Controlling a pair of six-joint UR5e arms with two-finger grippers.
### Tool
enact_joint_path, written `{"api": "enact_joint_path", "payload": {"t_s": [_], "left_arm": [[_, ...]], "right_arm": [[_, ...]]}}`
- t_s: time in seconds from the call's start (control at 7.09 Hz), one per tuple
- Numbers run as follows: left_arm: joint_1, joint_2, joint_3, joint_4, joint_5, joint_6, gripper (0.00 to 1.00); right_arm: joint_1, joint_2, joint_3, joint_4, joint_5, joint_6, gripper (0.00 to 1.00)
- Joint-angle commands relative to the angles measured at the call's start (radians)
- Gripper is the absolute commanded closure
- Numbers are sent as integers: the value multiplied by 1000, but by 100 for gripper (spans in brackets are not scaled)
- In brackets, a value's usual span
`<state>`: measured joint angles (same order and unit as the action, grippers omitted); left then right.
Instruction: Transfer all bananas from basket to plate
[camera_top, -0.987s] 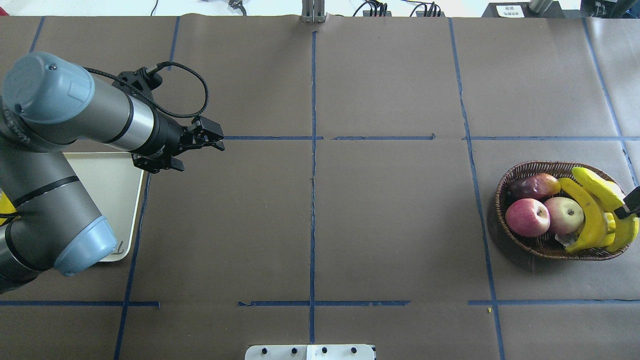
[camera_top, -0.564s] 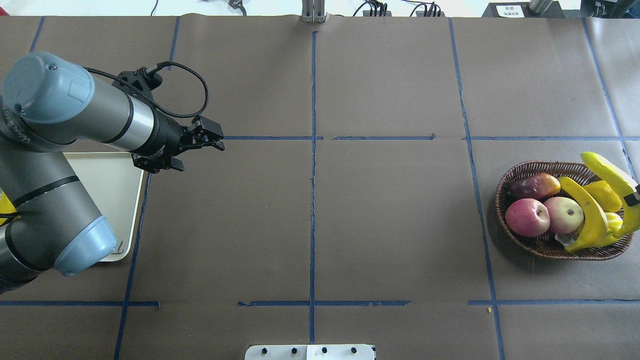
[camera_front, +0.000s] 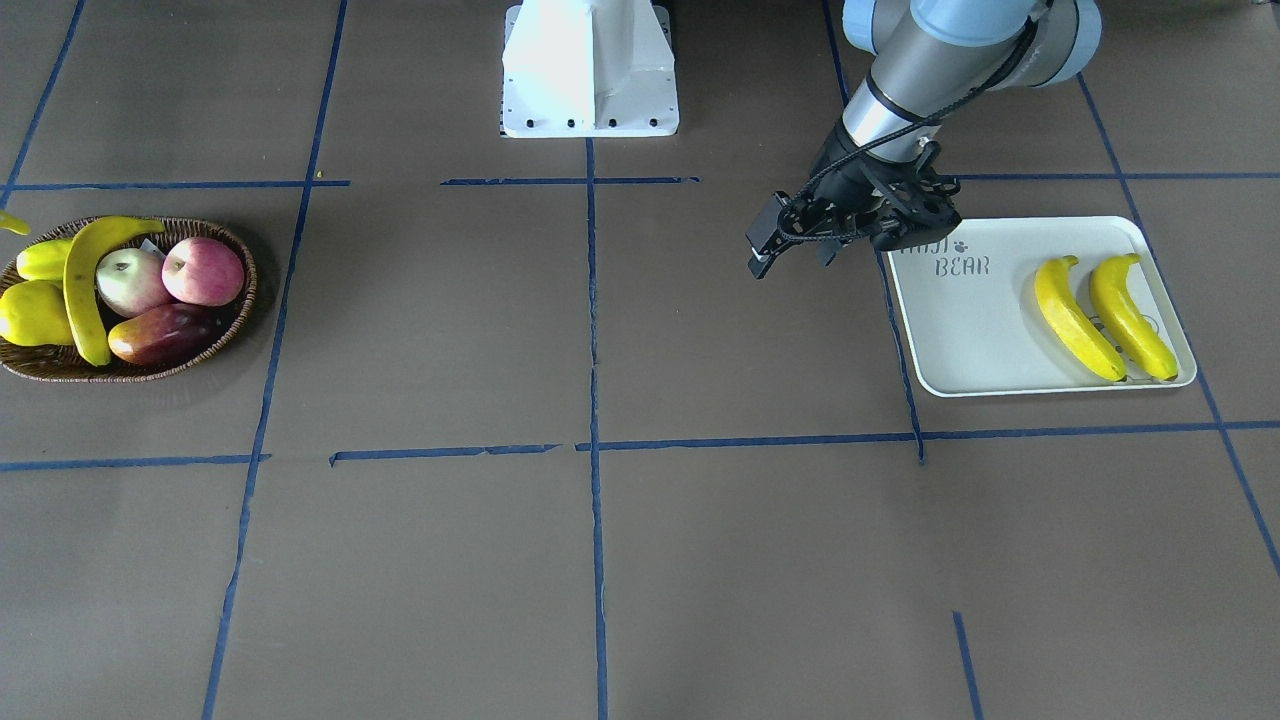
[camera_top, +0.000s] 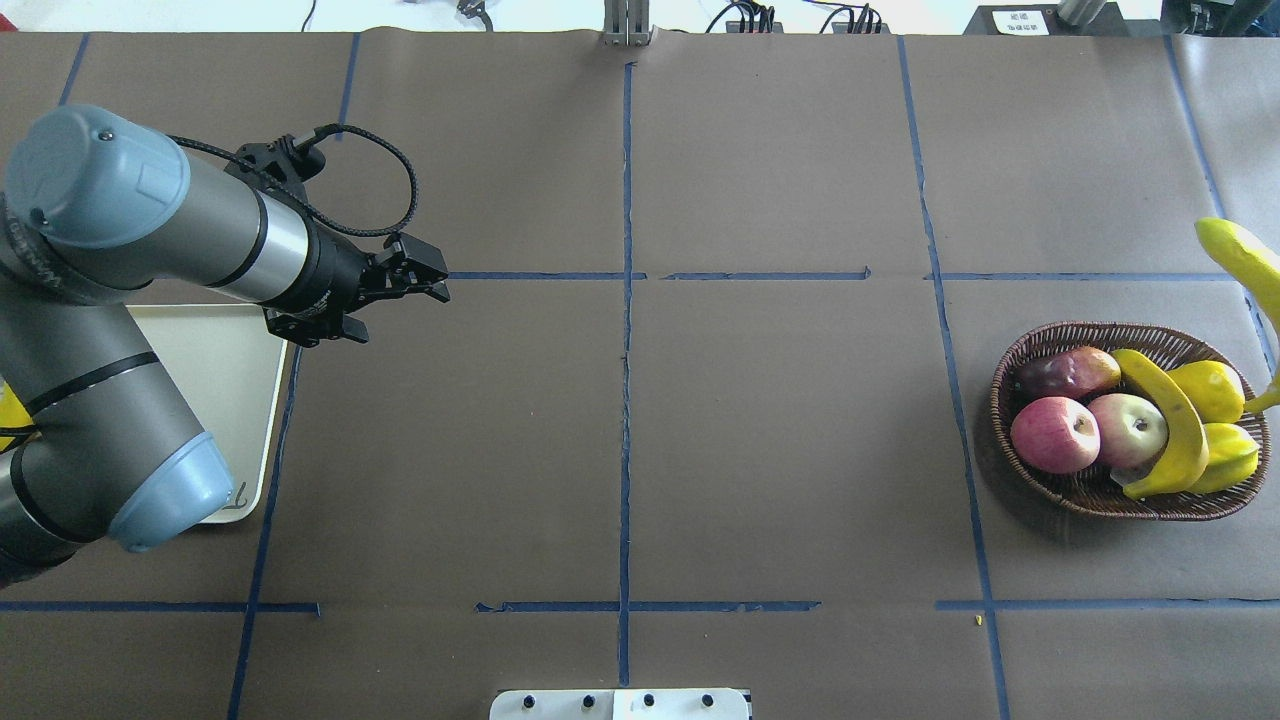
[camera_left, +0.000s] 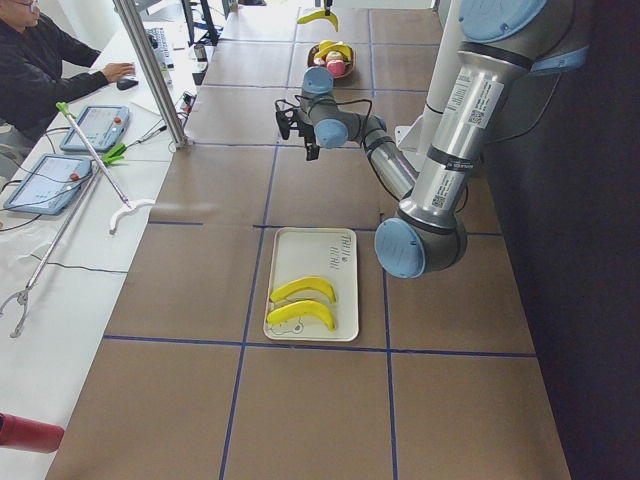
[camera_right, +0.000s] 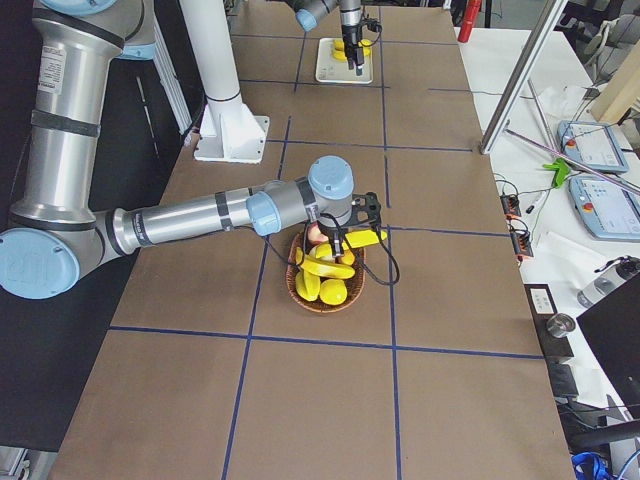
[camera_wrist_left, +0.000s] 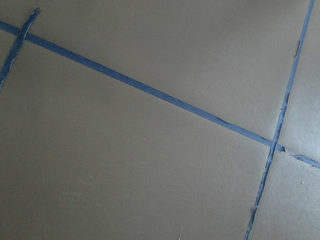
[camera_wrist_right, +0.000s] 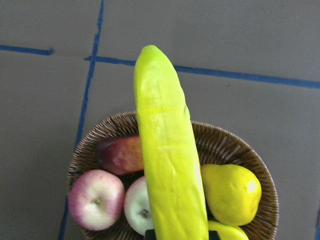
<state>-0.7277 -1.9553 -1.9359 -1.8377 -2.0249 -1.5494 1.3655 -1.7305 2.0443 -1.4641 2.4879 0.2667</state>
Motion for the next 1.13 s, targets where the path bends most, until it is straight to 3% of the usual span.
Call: {"api": "enact_joint_path", "payload": {"t_s": [0.0,0.28,0.56,0.85,0.99], "left_arm": [[1,-5,0,-6,-2,0,0],[-1,-25,0,-76,0,-6,0],[-9,-24,12,-325,0,-160,0],[-7,-39,14,-443,0,-312,0],[-4,-51,15,-489,0,-357,0]], "right_arm": [[-72,255,50,-161,-3,99,100],[-298,485,31,-154,-114,484,100],[-531,635,37,-93,-287,818,99],[-771,644,36,155,-571,1084,99],[-833,649,45,159,-642,1097,99]]}}
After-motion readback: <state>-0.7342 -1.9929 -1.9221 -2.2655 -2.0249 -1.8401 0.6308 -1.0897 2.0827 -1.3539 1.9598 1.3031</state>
